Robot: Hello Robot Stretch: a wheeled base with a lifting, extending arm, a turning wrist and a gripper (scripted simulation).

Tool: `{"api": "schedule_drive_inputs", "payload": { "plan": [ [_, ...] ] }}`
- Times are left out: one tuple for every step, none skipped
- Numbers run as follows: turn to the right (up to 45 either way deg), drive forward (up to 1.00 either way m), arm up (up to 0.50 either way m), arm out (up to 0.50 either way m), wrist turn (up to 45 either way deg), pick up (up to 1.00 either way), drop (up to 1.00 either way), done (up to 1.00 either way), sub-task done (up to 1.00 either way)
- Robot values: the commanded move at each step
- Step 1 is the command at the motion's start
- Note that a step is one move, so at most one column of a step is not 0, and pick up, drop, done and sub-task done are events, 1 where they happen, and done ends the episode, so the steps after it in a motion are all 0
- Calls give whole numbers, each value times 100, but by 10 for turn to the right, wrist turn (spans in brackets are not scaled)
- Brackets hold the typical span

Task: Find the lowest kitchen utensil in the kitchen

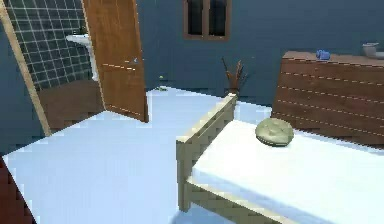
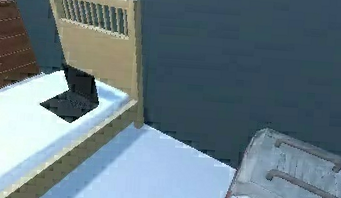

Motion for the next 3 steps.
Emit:
{"api": "schedule_drive_inputs", "payload": {
  "plan": [
    [-180, 0, 0, 0, 0, 0, 0, 0, 0],
    [0, 100, 0, 0, 0, 0, 0, 0, 0],
    [-90, 0, 0, 0, 0, 0, 0, 0, 0]
  ]
}}
